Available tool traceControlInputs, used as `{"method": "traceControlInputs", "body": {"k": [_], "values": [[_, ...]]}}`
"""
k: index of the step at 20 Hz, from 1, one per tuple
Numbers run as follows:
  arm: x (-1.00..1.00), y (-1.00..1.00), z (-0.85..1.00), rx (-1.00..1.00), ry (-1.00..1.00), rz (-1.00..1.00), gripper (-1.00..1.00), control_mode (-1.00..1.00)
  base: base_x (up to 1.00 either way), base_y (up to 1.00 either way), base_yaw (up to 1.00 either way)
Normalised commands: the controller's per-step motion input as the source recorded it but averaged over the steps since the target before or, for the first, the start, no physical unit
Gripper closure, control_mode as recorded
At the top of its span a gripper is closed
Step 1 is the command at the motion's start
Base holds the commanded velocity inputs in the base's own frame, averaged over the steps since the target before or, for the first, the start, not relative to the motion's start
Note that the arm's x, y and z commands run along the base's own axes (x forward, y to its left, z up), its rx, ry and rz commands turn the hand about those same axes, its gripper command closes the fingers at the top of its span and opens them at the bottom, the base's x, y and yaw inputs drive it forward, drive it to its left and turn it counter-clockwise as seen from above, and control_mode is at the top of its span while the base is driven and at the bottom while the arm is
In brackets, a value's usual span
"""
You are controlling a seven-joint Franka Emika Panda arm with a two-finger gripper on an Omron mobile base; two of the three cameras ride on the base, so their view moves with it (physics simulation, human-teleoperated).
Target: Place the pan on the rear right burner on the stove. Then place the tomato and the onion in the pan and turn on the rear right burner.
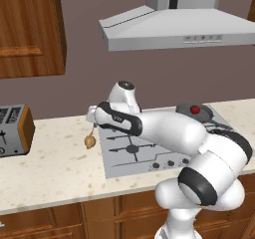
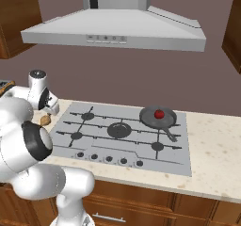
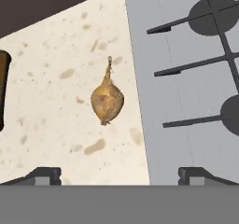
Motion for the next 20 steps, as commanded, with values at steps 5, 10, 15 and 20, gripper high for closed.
{"method": "traceControlInputs", "body": {"k": [5,10,15,20], "values": [[0.42,0.32,-0.17,-0.02,0.0,0.0,-1.0,-1.0,0.0,0.0,0.0],[0.37,0.17,-0.09,-0.04,0.0,0.0,-1.0,-1.0,0.0,0.0,0.0],[0.28,0.23,-0.13,-0.02,0.0,0.0,-1.0,-1.0,0.0,0.0,0.0],[0.05,0.21,-0.26,0.0,0.05,0.0,-1.0,-1.0,0.0,0.0,0.0]]}}
